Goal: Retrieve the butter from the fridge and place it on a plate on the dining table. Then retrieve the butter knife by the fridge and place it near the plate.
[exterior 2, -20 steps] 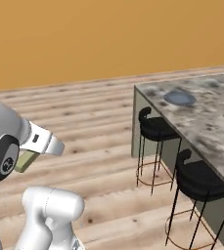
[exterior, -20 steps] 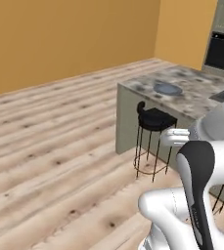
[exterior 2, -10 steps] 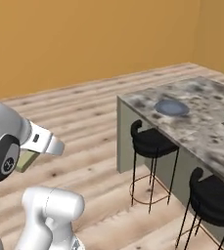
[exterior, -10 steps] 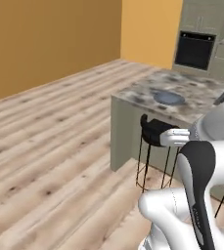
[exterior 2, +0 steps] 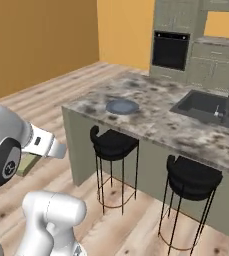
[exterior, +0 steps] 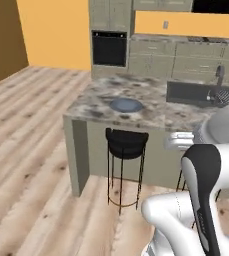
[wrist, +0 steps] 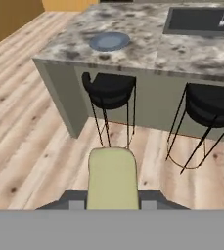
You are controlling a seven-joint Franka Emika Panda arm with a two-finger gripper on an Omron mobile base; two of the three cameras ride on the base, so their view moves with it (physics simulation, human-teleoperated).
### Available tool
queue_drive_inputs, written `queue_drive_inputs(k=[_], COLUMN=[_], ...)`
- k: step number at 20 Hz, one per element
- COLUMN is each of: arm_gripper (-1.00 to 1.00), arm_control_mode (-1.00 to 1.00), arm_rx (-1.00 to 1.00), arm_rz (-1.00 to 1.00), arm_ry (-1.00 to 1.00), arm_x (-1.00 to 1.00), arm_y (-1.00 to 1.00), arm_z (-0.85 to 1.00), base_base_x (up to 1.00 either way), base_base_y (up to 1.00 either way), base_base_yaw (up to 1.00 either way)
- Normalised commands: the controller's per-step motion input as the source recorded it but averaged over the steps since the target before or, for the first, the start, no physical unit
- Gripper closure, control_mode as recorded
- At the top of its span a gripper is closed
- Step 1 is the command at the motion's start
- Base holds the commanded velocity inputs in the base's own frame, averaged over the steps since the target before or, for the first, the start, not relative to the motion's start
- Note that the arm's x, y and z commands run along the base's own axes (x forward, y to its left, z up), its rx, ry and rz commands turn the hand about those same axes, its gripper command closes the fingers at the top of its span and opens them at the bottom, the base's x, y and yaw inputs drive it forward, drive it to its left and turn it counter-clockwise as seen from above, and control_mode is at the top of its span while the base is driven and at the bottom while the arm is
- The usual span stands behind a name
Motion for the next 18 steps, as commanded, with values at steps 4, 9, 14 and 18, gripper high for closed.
queue_drive_inputs(k=[4,9,14,18], arm_gripper=[1.00,1.00,1.00,1.00], arm_control_mode=[1.00,1.00,1.00,1.00], arm_rx=[0.00,0.00,0.00,0.00], arm_rz=[0.00,0.00,0.00,0.00], arm_ry=[0.00,0.00,0.00,0.00], arm_x=[0.00,0.00,0.00,0.00], arm_y=[0.00,0.00,0.00,0.00], arm_z=[0.00,0.00,0.00,0.00], base_base_x=[0.42,0.54,0.58,0.60], base_base_y=[0.88,0.95,0.59,0.13], base_base_yaw=[-0.60,-0.50,-0.38,-0.26])
